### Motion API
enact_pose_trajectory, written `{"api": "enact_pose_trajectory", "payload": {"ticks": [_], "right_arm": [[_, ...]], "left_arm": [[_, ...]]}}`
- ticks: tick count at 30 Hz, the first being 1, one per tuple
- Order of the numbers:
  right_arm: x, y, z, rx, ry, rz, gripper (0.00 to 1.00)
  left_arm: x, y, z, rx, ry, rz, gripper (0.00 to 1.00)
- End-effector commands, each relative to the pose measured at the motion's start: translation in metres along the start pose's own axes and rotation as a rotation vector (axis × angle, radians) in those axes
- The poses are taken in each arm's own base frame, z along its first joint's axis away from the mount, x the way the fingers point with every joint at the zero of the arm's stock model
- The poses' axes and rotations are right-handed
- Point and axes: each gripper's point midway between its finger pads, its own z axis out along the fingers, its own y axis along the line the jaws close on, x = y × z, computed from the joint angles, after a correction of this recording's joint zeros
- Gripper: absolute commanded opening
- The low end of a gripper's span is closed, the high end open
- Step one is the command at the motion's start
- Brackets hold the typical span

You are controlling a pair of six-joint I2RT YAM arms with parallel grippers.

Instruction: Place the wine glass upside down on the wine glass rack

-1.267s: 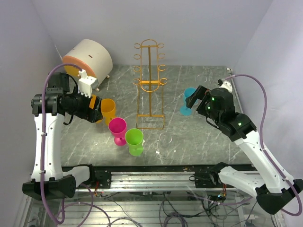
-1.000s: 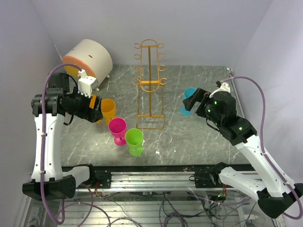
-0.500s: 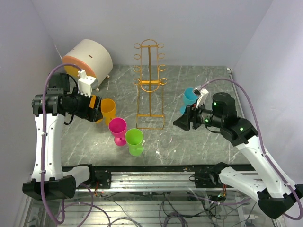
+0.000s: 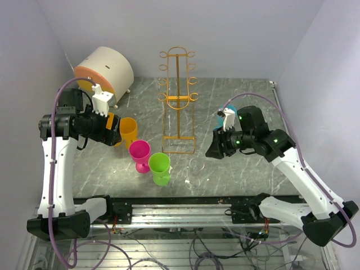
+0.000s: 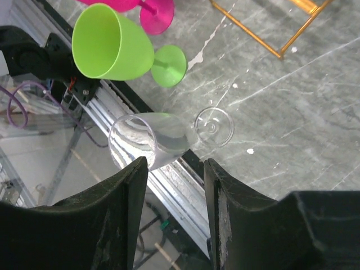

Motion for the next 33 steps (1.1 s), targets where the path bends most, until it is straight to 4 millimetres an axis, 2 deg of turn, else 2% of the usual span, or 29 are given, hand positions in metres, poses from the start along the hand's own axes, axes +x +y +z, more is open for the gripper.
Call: {"api": "enact_pose_trajectory", "payload": {"ticks": [1,6,18,29,31,33], "right_arm": [[0.001,0.013,-0.002,-0.010,0.042,-0.013,0.45],[0.006,0.016,0.009,0.044,0.081,-0.037,0.46],[0.027,0.013,0.030,0.144,0.190,-0.044,0.44],[0.039,0.009,0.036,0.307,0.248,-0.040,0.27],[0.044,0.006,0.038,0.346,0.273,-0.041,0.18],[0.047,0.007,0.038,0.373,0.289,-0.046,0.01]], "left_arm": [[-0.005,0.004,-0.002,-0.036,-0.034,0.005,0.97],[-0.005,0.006,-0.002,-0.053,-0.037,0.003,1.00],[-0.005,0.003,-0.002,-0.041,-0.052,0.010,0.99],[-0.002,0.005,0.002,-0.044,-0.056,0.026,1.00],[-0.001,0.006,0.003,-0.048,-0.053,0.030,1.00],[0.000,0.006,0.004,-0.048,-0.052,0.034,1.00]]}}
